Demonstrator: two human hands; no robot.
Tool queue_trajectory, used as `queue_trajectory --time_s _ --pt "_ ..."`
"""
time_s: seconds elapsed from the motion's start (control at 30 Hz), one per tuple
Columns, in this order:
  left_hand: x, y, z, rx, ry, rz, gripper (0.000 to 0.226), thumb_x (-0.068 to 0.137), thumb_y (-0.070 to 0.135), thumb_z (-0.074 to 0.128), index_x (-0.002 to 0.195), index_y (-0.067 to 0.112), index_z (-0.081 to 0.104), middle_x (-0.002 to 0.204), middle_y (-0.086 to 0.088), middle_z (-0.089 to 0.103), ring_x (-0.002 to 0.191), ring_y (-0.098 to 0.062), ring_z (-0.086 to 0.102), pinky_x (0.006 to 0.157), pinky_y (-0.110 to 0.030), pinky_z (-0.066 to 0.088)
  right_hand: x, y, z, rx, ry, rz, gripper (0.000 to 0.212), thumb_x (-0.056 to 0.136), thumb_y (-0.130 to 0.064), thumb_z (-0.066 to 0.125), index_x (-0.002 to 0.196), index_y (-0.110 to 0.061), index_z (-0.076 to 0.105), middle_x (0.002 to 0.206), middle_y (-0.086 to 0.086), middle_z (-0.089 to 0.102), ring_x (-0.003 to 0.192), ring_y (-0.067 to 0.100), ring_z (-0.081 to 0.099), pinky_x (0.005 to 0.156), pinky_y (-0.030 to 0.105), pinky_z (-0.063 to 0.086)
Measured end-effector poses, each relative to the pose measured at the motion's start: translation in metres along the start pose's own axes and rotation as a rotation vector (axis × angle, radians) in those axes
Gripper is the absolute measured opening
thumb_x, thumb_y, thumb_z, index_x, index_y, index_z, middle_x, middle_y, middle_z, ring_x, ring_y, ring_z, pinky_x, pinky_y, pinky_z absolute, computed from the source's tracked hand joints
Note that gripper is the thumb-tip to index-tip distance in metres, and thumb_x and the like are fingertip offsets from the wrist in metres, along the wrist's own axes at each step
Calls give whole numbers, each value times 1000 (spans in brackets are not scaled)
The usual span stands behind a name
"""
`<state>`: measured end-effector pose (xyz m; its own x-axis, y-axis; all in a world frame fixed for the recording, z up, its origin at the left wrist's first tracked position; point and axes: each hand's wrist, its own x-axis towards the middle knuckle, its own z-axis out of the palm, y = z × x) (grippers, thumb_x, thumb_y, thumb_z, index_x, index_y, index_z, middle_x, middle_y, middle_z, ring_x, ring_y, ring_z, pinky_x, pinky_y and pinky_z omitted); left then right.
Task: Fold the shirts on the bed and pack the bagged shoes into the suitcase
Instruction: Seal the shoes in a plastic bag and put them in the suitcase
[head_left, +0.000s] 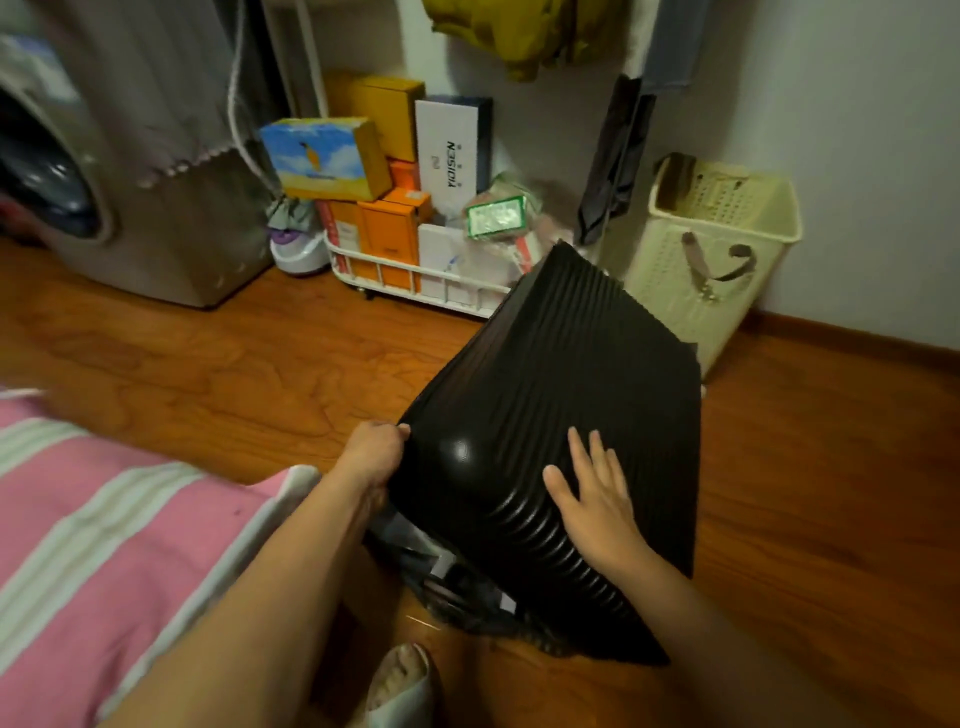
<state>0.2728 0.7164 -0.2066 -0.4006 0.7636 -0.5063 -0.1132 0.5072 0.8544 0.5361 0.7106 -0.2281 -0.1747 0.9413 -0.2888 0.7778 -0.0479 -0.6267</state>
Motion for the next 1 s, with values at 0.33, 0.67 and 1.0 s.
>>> queue_trajectory --time_s 0.33,0.67,1.0 --pt "58 -14 -36 30 104 -78 28 97 21 48 108 7 70 111 -15 70 93 -27 64 74 -35 50 40 -14 52 -343 -108 -322 104 77 -89 39 155 -45 -15 158 -15 -33 145 16 -33 121 43 -11" --pt "68 -87 -28 748 -41 -115 80 99 54 54 161 28 11 167 -14 -6 150 -47 15 121 -58 25 50 81 54 -197 330 213 75 96 -48 58 158 -27 22 167 4 13 153 29 12 122 51 22" --pt "115 -90 -17 742 -5 -166 84 92 52 65 157 21 23 155 -19 30 139 -46 37 116 -55 36 77 136 48 771 174 424 85 81 -38 81 151 -38 34 140 -3 53 126 29 54 102 58 48"
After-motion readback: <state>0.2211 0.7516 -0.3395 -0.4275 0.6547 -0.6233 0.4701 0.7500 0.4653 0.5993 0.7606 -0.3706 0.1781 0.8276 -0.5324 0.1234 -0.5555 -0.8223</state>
